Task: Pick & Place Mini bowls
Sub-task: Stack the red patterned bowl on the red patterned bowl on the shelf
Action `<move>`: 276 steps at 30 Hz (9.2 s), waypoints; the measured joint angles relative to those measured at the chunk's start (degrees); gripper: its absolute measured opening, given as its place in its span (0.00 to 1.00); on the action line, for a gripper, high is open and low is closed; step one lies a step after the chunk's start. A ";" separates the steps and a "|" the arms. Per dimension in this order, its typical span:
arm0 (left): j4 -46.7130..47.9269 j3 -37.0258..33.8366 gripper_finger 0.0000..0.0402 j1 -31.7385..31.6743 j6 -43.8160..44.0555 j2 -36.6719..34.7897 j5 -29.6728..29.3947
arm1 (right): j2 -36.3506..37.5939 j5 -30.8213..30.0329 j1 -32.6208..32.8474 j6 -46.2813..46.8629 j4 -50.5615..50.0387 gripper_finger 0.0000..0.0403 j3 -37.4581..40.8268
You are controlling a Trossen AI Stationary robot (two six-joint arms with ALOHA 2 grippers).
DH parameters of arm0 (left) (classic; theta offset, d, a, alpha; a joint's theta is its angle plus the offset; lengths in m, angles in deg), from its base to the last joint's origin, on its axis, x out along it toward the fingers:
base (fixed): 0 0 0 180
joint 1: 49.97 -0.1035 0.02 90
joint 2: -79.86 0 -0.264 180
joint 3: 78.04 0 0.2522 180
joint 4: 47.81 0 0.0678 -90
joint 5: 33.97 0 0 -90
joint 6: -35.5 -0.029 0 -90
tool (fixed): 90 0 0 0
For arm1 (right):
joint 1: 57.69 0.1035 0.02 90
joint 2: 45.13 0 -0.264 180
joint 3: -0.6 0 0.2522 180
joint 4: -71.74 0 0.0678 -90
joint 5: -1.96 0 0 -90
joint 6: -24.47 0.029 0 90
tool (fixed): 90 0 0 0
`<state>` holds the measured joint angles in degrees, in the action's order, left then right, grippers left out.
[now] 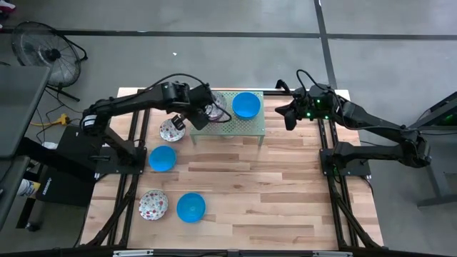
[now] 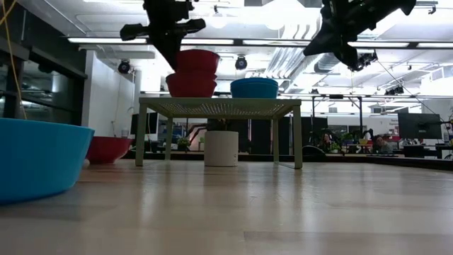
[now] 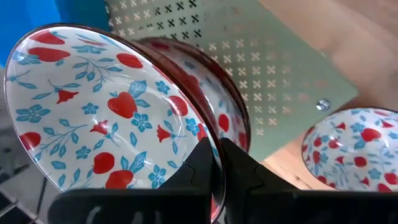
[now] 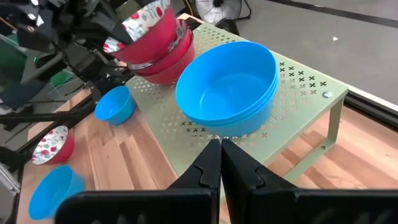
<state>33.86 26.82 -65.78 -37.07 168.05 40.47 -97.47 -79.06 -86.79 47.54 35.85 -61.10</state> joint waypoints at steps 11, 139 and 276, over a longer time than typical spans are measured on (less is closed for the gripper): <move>0.31 -0.06 0.01 -2.07 4.94 2.55 -0.35 | 0.00 -0.26 -0.02 -1.29 -0.04 0.00 0.00; -20.30 -50.67 0.50 -41.18 69.90 -14.02 23.15 | 0.00 5.41 -0.13 -5.09 0.13 0.00 0.02; -13.40 -6.72 0.02 -22.06 84.97 -5.21 22.63 | 0.02 3.84 -0.15 -6.65 -6.39 0.00 0.02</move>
<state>20.46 20.10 -87.84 47.90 162.84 63.10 -97.45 -75.22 -86.94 40.90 29.46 -61.08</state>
